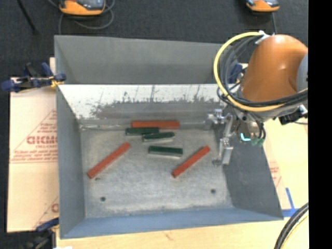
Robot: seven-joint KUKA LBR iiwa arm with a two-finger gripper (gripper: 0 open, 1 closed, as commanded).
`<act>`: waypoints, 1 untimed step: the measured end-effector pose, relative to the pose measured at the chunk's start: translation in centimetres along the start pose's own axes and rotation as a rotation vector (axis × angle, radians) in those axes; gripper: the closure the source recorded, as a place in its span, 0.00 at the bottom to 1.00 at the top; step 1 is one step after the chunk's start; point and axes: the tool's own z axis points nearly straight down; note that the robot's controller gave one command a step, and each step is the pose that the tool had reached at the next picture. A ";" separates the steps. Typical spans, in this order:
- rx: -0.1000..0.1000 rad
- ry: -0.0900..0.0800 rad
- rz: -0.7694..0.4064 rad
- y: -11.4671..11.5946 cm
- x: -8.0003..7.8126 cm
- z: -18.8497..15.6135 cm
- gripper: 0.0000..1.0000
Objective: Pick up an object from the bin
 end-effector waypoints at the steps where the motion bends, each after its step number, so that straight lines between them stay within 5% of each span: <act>1: 0.002 -0.010 -0.073 0.5 -0.1 17.0 0.00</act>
Offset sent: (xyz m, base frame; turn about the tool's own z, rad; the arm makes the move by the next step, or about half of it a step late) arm -0.0006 0.0067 -0.1684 -0.0773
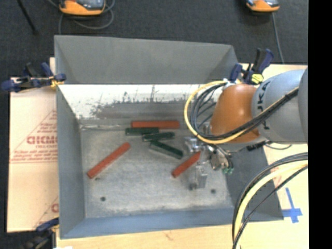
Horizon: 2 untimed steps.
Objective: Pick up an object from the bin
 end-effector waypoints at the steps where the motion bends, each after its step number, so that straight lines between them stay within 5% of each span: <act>1: 0.000 0.000 -0.068 -0.9 0.3 -3.4 0.00; 2: -0.005 0.005 -0.043 -0.4 1.2 -3.2 0.00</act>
Offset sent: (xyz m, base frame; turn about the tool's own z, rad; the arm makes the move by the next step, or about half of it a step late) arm -0.0044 -0.0068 0.0317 -0.0710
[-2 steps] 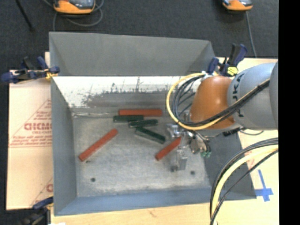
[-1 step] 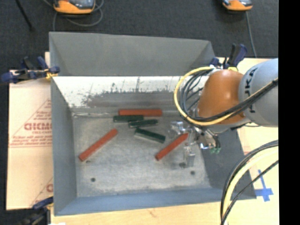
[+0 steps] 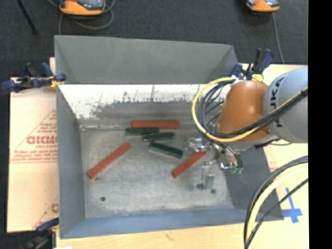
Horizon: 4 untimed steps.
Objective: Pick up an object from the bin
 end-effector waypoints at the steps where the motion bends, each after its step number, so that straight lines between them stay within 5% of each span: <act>1: 0.000 0.001 0.191 0.0 -0.8 3.0 0.00; 2: 0.002 -0.002 0.189 -0.1 -0.9 2.9 0.00; 3: 0.003 -0.003 0.187 -0.1 -0.9 2.9 1.00; 4: 0.004 -0.008 0.185 -0.2 -1.2 -4.9 1.00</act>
Offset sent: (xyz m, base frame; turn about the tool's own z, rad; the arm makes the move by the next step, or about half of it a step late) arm 0.0073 0.0017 -0.0303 0.1923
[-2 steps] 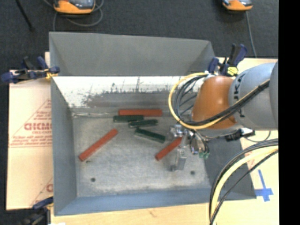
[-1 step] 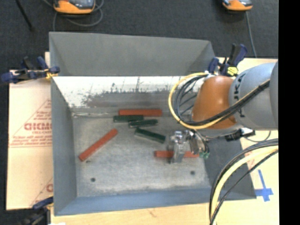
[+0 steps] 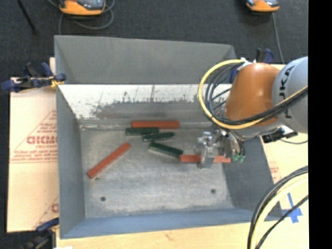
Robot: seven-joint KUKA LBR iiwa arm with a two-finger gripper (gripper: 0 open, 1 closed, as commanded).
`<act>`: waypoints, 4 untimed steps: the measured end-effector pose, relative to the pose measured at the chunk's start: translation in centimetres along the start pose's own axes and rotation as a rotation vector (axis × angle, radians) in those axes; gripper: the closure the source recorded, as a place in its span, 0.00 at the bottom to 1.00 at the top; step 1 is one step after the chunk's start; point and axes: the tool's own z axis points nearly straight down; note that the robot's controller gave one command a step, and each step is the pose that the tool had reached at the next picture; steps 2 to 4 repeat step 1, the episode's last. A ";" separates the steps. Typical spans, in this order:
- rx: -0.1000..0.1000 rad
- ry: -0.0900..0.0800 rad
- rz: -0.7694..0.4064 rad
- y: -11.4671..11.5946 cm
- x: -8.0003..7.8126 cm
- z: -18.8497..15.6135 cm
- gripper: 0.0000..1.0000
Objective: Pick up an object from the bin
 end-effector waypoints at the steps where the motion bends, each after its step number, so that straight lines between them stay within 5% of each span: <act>1: 0.000 0.001 -0.001 -0.1 -0.2 -3.6 1.00; 4: 0.000 0.001 -0.001 -0.1 -0.2 -3.6 1.00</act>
Offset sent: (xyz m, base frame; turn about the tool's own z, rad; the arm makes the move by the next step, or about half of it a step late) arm 0.0000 -0.0001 0.0326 0.0000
